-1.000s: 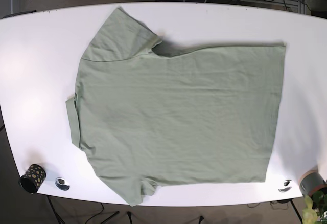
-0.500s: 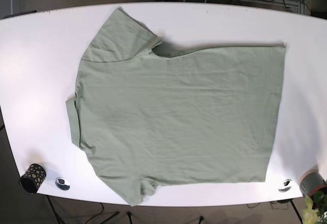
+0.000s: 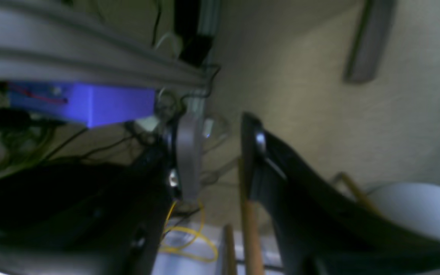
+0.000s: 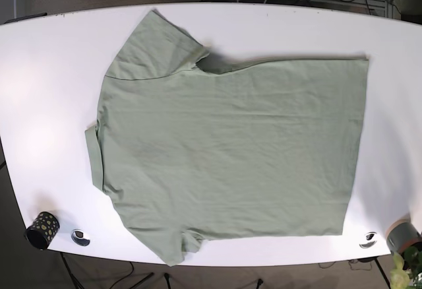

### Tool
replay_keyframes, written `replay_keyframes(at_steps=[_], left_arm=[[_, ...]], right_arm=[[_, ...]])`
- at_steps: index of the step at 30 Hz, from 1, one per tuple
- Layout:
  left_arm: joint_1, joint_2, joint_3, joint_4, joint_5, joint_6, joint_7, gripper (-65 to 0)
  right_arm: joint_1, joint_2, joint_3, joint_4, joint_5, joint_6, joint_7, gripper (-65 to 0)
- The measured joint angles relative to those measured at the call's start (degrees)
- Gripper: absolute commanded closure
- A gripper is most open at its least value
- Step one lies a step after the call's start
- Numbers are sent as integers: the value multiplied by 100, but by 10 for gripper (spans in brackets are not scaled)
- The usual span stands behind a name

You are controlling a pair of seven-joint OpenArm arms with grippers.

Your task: Fold the T-shirt properly

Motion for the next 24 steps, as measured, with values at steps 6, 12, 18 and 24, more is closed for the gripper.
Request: replay_keyframes(at_steps=[6,12,18,24], left_arm=[[507,28,4,946,-385,-13,20,-31],[817,26,-20,1510,-1202,7,-24,-31],[728,26,-79,1521,-1237,9,0,-33],[278,26,-146,1578,-1266,4,-26,-104]], right_arm=[[-407,28,57,835,-4,2,13,-166],[-544,15,323,1515,26,-11,-4,-166],[-391,26,522,1821,654,13,7,-166],[160,262,535,1821,1239,11,13,-173]])
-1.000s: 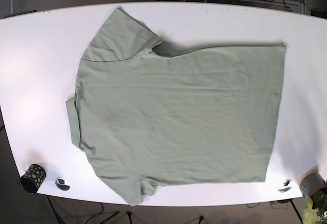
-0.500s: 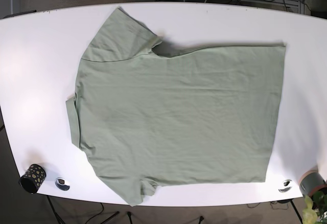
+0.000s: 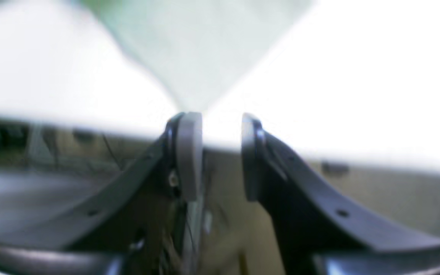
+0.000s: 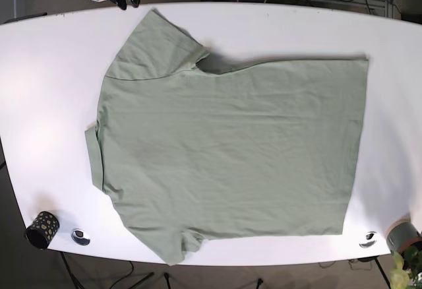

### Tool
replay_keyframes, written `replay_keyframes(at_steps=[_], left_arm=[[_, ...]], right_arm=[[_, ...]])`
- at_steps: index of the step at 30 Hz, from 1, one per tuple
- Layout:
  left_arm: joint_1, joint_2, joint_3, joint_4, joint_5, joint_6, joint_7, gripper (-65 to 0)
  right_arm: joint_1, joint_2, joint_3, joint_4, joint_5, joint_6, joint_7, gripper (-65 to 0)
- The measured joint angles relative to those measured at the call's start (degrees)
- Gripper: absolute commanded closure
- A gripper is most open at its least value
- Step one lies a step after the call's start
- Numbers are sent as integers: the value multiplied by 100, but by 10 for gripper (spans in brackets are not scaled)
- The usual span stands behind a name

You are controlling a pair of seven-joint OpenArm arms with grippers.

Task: Fold the T-shirt properly
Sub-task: 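Lower both grippers toward the shirt's shoulder corners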

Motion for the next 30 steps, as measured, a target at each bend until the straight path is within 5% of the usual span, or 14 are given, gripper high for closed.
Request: replay_keyframes(at_steps=[5,10,13,19,26,30], left_arm=[[-348,0,7,9,-22,4,26,-253],[-695,-13,-4,9,-24,7,42,-260],[-868,-15,-4,9,-24,-2,46,-260],[-1180,-72,-280,4,-337,-603,63,-260],[-1591,-271,-1185,-13,-1530,-1187,114,-260],[-1814,-448,-1478,-15,-1998,-1248,577,-260]], right_arm=[[247,61,-15,-4,627,-4,-46,-243],[396,118,-17,-7,1311,-13,-184,-395],[540,120,-7,-28,1829,22,-662,-388],[852,98,260,-35,3021,612,-1626,-363],[1340,50,678,-166,4083,621,-2798,-365],[1552,48,750,-573,4492,612,-3386,-365]])
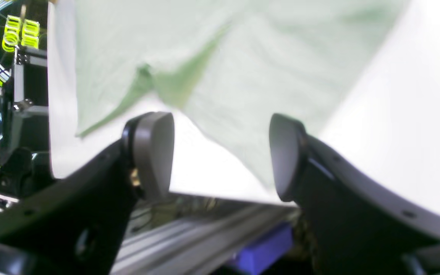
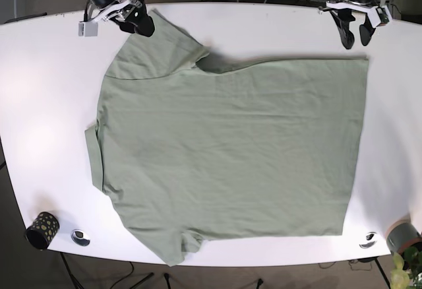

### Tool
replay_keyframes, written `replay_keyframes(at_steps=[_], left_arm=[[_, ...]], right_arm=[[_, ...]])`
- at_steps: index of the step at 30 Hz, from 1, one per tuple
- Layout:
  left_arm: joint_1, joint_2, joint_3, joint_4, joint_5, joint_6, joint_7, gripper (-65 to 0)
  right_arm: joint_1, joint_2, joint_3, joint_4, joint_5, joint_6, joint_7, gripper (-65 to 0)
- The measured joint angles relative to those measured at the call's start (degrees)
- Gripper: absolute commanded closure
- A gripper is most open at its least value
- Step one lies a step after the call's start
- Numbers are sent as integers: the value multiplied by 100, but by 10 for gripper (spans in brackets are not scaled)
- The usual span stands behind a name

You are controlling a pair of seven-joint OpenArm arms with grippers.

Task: Fold the T-shirt properly
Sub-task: 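Lower both grippers toward the shirt's shoulder corners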

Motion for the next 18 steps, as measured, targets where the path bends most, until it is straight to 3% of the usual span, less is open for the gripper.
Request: replay_keyframes(at_steps=[7,18], left_arm=[[-345,-120,-610,-20,-608,-175,645,-260],[-566,-120,-723,-31,-621,-254,920,-260]], right_arm=[[149,0,111,-444,140,-59,-343,-365],[175,-138,94,-828,254,0,-319,-363]])
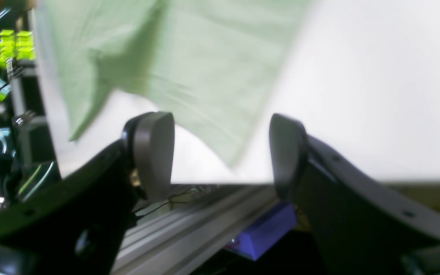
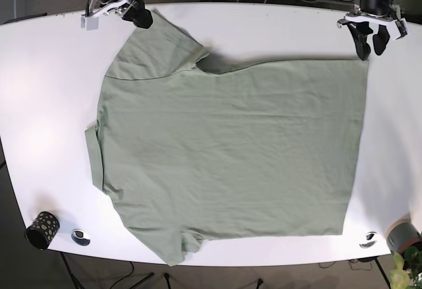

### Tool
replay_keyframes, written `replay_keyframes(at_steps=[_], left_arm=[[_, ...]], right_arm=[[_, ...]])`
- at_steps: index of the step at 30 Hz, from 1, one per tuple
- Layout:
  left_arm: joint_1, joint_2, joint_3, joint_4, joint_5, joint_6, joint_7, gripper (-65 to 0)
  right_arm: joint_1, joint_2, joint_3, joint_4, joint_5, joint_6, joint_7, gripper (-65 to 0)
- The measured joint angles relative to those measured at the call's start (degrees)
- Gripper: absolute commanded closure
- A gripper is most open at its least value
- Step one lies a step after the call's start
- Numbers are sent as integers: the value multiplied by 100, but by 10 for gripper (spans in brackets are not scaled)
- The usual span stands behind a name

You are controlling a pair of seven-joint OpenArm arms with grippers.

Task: Fold the T-shirt properly
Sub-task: 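Lower both grippers toward the shirt's shoulder corners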

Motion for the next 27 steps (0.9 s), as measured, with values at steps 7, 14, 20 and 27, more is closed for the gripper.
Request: replay_keyframes(at_steps=[7,14,20,27], left_arm=[[-2,2,13,0,0,-2,4,-260],[-2,7,11,0,0,-2,37,-260],[-2,2,11,2,0,-2,37,-258],[26,2,-81,0,-9,-22,286,-257]], right_arm=[[20,0,-33,-68,17,17,0,-363],[140,9,-448,-94,35,42,-11,-363],[343,-15,-498,-109,15,15,-101,-281],[525,44,-498,-133,-96,-48,-131,0]])
